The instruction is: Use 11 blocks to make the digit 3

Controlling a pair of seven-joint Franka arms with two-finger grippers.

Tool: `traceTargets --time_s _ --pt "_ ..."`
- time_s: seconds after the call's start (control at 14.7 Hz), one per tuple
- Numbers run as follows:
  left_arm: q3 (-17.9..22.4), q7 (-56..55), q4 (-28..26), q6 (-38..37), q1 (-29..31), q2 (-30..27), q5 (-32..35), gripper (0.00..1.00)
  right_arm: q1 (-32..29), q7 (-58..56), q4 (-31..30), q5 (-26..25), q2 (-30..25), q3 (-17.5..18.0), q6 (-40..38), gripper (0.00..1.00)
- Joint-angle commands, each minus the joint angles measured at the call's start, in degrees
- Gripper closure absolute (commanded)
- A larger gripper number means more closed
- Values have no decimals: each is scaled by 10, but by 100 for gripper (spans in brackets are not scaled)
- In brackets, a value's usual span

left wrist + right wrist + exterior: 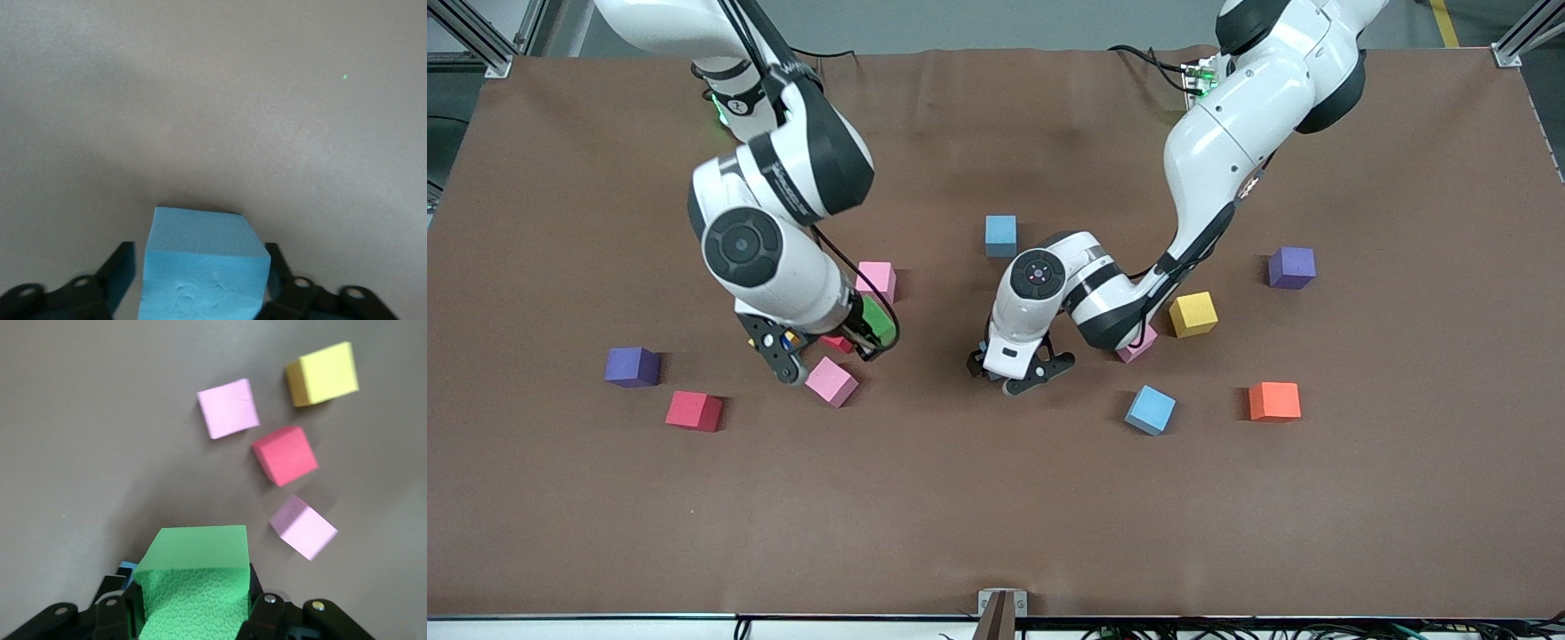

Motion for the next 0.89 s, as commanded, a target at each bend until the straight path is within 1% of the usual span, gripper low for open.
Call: traceTargets --time_s 0.0,0.14,0.2,0.27,0.41,0.54,0.61,0.68,0.75,0.82 --pt "7 -104 -16 -3 1 -17 10 82 18 66 -107 -2 -71 1 24 100" --pt "7 -161 -49 -6 10 -51 11 87 55 133 -176 -2 -101 1 67 100" --pt "7 -184 -75 -6 20 -74 12 87 70 181 -216 -2 -114 2 101 100" --pt "7 -213 -108 -6 33 -101 13 87 79 224 -247 -2 -123 3 134 100" --pt "6 -274 -174 -5 56 -158 13 87 97 276 -300 -2 -132 9 189 100" --pt "3 -374 -247 -5 74 -216 12 87 102 327 -343 -2 -133 12 240 100" --pt "3 -423 -276 -3 75 -239 12 86 101 345 -365 -2 -134 22 263 100" --pt "3 -479 -295 -1 78 -249 10 85 101 352 -387 -2 -135 32 289 100" --pt "0 -550 -308 -1 79 -253 11 84 102 368 -410 -2 -135 35 319 100" --pt "-3 -599 -321 1 79 -257 11 84 102 386 -428 -2 -135 37 347 100"
